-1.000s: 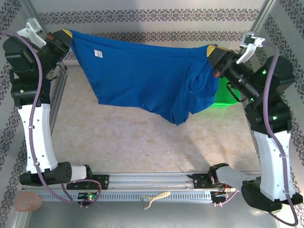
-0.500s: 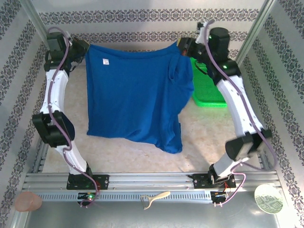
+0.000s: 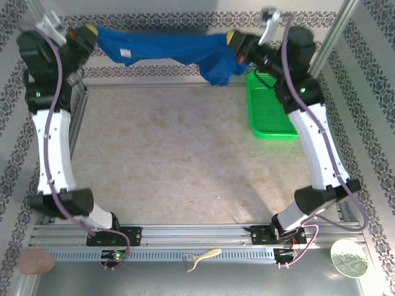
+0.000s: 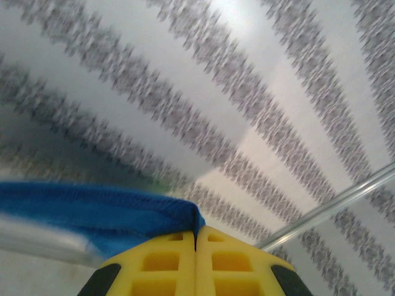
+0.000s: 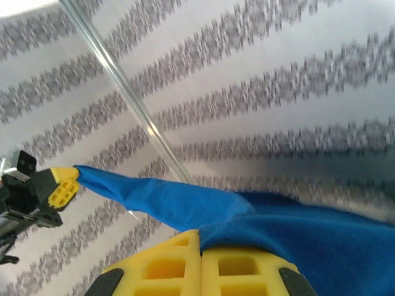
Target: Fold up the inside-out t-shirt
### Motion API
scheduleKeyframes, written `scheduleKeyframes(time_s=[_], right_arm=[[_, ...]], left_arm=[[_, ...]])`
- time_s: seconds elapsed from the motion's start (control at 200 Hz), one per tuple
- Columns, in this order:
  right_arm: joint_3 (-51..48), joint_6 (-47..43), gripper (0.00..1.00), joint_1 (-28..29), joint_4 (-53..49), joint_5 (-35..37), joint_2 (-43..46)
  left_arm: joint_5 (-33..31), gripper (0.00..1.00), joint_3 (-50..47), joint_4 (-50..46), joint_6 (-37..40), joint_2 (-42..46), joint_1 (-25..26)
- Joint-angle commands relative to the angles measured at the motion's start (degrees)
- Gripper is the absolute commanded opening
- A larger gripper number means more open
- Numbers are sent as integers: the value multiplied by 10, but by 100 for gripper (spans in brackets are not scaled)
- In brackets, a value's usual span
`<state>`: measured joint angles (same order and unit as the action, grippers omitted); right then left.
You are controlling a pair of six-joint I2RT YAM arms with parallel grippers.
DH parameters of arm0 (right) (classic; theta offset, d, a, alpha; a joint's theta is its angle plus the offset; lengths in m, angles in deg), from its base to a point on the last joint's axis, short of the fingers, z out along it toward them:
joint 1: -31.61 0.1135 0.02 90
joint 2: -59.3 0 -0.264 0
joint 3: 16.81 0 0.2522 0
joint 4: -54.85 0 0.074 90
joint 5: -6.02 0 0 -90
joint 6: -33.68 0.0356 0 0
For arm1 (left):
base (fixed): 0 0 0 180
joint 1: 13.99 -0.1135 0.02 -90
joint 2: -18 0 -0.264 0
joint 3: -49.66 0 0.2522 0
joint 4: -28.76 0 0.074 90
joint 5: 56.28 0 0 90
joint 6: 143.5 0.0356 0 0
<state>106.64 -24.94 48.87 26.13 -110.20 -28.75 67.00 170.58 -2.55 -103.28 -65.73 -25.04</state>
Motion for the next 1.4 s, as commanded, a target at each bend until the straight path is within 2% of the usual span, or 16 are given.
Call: scheduleKeyframes(time_s=[0.0,0.205,0.325,0.42,0.445,0.47,0.485,0.535,0.61,0.664,0.739,0.834,0.944,1.049,1.199,1.399], right_arm=[[-233,16,0,11,92,36,27],[-582,45,0,35,203,83,71],[-689,55,0,36,216,114,90],[-733,61,0,33,204,133,120],[-738,62,5,33,197,138,127],[-744,63,24,31,186,142,136],[-745,64,30,31,182,144,141],[-752,65,51,32,162,150,166],[-758,68,60,31,120,167,219],[-755,68,61,32,82,184,267],[-747,70,62,32,35,210,330],[-732,73,62,30,11,228,366],[-707,79,62,37,24,227,334],[-698,109,61,56,83,232,258],[-685,168,60,88,142,273,132],[-679,279,60,107,166,323,17]], left_arm=[[25,0,-226,59,18,72,13],[14,0,-616,118,16,240,105],[-17,0,-745,135,1,296,175],[-33,0,-802,144,-16,327,198],[-33,0,-806,135,-14,333,198],[-35,5,-808,125,-9,340,199],[-37,12,-808,119,-7,343,199],[-41,38,-801,98,3,354,199],[-55,68,-768,52,31,368,199],[-72,82,-733,12,53,373,199],[-89,91,-689,-13,79,367,198],[-104,97,-642,9,93,318,198],[-96,98,-556,48,123,165,198],[-81,98,-442,68,150,-4,198],[-61,98,-261,16,180,-230,197],[-67,98,-171,-27,174,-362,173]])
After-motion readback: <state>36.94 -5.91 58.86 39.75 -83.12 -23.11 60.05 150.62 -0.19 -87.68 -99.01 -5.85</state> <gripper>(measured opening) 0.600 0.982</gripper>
